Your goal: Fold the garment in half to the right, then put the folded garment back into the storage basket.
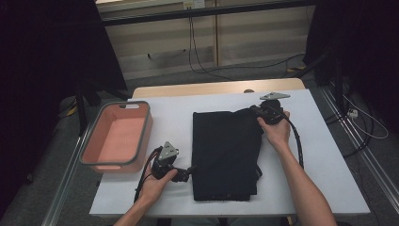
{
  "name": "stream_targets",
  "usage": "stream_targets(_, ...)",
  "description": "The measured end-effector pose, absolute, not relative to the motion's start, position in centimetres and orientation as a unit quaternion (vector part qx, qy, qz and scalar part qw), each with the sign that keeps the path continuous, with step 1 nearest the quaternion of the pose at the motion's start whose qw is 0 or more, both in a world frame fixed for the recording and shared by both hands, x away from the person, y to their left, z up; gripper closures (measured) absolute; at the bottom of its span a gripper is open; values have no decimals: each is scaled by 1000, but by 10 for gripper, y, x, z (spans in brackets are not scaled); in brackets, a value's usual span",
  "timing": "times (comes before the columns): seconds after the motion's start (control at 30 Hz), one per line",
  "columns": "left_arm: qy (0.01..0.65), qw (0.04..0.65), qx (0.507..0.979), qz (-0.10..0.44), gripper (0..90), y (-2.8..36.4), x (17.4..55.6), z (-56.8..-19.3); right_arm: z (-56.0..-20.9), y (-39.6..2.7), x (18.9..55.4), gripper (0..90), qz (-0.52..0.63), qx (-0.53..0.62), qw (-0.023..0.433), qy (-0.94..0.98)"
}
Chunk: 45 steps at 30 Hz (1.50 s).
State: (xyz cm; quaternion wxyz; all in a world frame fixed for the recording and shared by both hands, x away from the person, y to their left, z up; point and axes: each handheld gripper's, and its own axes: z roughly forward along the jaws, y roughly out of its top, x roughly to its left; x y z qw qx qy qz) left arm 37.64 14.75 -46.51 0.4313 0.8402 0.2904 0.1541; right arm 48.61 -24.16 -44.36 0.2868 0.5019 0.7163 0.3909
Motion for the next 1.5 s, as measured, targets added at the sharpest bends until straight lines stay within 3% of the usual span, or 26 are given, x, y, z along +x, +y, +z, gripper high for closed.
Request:
stream_targets(0.27,289,431,840,156,55,150,376,-464,-456,-256,492,856,387,518,273,712)
stream_targets(0.4,287,433,840,157,55,150,376,-464,-457,-255,486,706,391,515,265,715)
stream_targets(0.47,287,434,840,157,56,150,376,-464,-455,-256,483,682,397,514,262,714)
stream_targets(0.5,287,434,839,157,56,150,376,-463,-454,-257,478,610,405,511,255,714)
stream_targets(0.73,290,435,838,159,56,152,377,-463,-457,-255,461,482,418,492,246,723)
stream_targets(0.8,293,436,836,161,56,152,377,-462,-456,-255,458,386,422,493,242,722)
stream_targets(1.0,292,437,835,164,56,153,374,-461,-456,-252,447,272,418,482,235,733)
stream_targets(1.5,300,437,832,163,47,155,375,-462,-456,-251,424,162,440,469,213,736)
